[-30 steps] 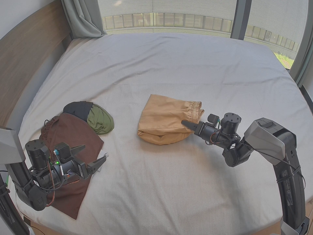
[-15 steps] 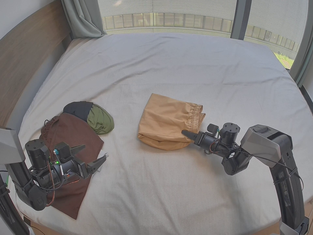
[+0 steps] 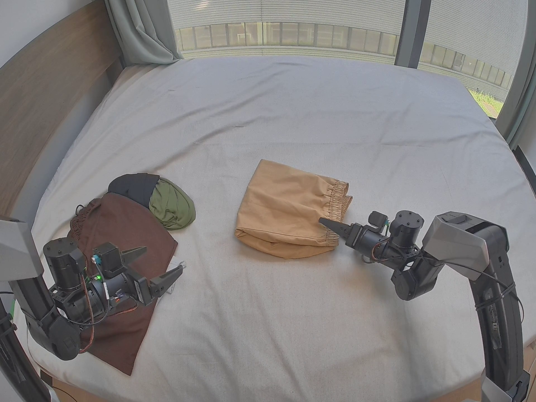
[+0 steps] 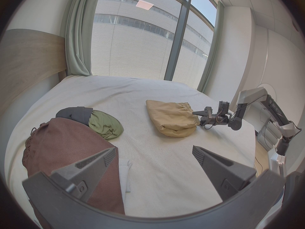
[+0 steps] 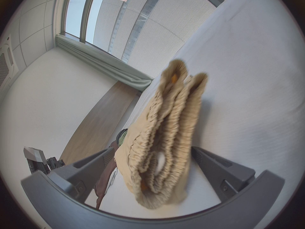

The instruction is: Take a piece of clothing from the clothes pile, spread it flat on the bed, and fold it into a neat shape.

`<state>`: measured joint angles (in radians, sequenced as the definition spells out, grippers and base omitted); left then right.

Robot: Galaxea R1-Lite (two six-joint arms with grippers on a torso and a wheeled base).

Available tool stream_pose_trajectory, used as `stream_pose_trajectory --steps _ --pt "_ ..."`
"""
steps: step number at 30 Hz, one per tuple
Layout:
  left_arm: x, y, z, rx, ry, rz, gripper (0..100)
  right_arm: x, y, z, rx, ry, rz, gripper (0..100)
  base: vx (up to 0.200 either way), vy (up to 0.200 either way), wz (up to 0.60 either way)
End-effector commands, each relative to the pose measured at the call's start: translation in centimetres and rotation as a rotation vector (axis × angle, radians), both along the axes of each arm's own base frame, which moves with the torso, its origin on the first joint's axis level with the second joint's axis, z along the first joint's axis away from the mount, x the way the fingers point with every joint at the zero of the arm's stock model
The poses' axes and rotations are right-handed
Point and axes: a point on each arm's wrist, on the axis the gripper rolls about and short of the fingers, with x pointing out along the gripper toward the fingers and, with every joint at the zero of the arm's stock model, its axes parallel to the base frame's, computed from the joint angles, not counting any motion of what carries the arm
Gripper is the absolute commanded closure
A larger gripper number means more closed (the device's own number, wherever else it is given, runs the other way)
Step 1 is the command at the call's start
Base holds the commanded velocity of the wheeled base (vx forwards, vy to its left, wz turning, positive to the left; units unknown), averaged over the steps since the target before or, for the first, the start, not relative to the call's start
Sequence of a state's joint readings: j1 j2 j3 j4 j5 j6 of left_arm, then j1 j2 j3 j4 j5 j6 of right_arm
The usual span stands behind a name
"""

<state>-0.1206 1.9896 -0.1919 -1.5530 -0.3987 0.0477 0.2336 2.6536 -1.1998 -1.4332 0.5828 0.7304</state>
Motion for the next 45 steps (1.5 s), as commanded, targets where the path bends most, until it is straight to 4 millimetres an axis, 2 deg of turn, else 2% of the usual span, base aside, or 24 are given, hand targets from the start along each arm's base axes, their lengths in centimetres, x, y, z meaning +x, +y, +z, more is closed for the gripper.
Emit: stream_pose_trajectory --steps 1,5,8,11,18,22,32,40,45 --pt "0.1 0.0 0.0 -0.001 -0.004 -0.001 0 -1.4 -2.5 3.0 0.008 -0.044 -0.048 0 0.0 0.0 0.0" --pt "0.2 0.0 0.1 -0.001 -0.01 -0.001 0 -2.7 -3.6 5.2 0.001 -0.065 -0.069 0 0.0 0.0 0.0" --pt "0.2 0.0 0.2 -0.002 -0.011 -0.001 0 -3.5 -3.8 7.0 0.004 -0.098 -0.07 0 0.0 0.0 0.0" --pt "0.2 -0.1 0.2 -0.002 -0.011 -0.002 0 -3.6 -3.6 7.7 0.008 -0.115 -0.064 0 0.0 0.0 0.0" --pt "0.2 0.0 0.1 -0.001 -0.008 -0.001 0 -3.6 -1.9 8.7 0.016 -0.141 -0.026 0 0.0 0.0 0.0" --pt "0.2 0.0 0.1 -0.001 -0.008 -0.001 0 -3.4 -0.1 8.8 0.024 -0.158 0.016 0 0.0 0.0 0.0" --pt "0.2 -0.1 0.1 -0.001 -0.008 -0.002 0 -2.1 1.0 6.7 0.014 -0.117 0.031 0 0.0 0.0 0.0" --pt "0.1 -0.1 0.0 0.0 -0.002 -0.002 0 -1.1 1.5 2.7 -0.002 -0.06 0.035 0 0.0 0.0 0.0" --pt "0.1 -0.1 -0.1 -0.001 0.002 -0.005 0 -1.0 1.6 1.4 -0.018 -0.048 0.037 0 0.0 0.0 0.0"
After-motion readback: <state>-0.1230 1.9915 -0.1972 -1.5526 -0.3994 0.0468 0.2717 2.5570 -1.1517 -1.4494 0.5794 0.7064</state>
